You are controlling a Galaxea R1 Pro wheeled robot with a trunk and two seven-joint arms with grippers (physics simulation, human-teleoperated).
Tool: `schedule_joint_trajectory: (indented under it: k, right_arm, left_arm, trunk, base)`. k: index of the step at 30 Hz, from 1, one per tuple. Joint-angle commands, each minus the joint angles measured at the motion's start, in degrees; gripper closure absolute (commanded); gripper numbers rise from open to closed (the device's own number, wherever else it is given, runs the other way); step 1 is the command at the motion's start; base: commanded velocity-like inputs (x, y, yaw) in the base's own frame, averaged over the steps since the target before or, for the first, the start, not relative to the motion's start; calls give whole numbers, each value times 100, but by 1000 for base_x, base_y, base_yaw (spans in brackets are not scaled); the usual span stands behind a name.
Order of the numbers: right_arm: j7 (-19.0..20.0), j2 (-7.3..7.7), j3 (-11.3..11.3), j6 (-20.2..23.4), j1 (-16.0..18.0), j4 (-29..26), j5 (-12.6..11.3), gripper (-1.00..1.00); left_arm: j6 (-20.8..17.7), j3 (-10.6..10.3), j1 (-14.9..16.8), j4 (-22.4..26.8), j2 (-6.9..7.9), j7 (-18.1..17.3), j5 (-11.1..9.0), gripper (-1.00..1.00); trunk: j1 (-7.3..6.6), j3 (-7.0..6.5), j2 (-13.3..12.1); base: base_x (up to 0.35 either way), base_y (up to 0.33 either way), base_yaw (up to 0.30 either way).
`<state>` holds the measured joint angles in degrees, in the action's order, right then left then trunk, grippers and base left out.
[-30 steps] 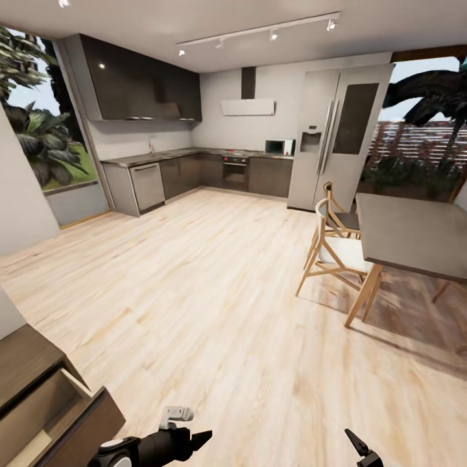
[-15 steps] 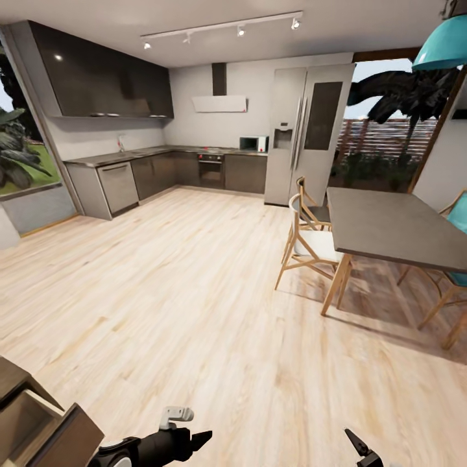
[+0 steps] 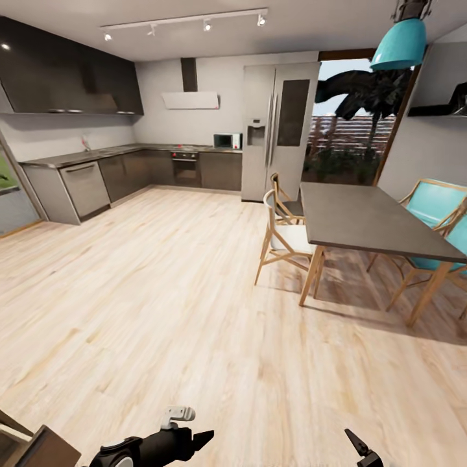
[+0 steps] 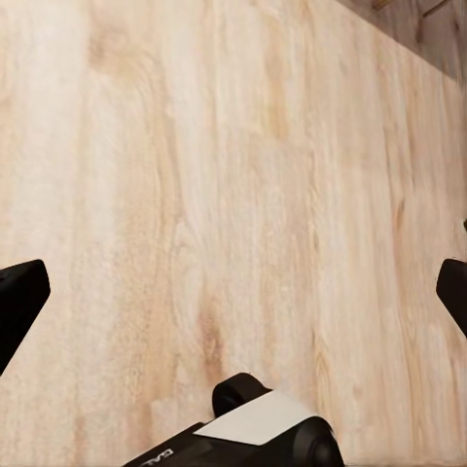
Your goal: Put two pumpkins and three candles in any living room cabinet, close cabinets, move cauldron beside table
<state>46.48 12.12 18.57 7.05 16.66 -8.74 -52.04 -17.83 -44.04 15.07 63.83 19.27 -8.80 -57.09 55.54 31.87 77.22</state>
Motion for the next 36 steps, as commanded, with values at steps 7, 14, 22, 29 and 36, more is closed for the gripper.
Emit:
schedule_joint_trajectory:
  k: [7, 14, 22, 29, 36]
  right_arm:
    - [19, 1, -2, 59, 4, 4, -60, -100]
    - [18, 1, -2, 59, 4, 4, -60, -100]
    - [19, 1, -2, 60, 4, 4, -60, -100]
    - [23, 1, -2, 59, 4, 4, -60, -100]
    - [27, 1, -2, 59, 4, 4, -60, -100]
  left_arm:
    - [-19, -8, 5, -1, -1, 1, -48, -100]
    - [-19, -8, 5, -108, -28, 1, -43, -100]
    - [-19, -8, 5, -180, -76, 1, -39, -100]
    - [-21, -8, 5, -185, -80, 1, -39, -100]
    - [-24, -8, 5, -192, -81, 1, -41, -100]
  trunk:
    - [0, 35, 3]
    - [0, 65, 3]
    - [0, 98, 3]
    - [0, 128, 3]
    - [0, 158, 3]
  base:
    - [0, 0, -248]
    - [0, 0, -248]
    - [0, 0, -248]
    - [0, 0, -248]
    - [0, 0, -248]
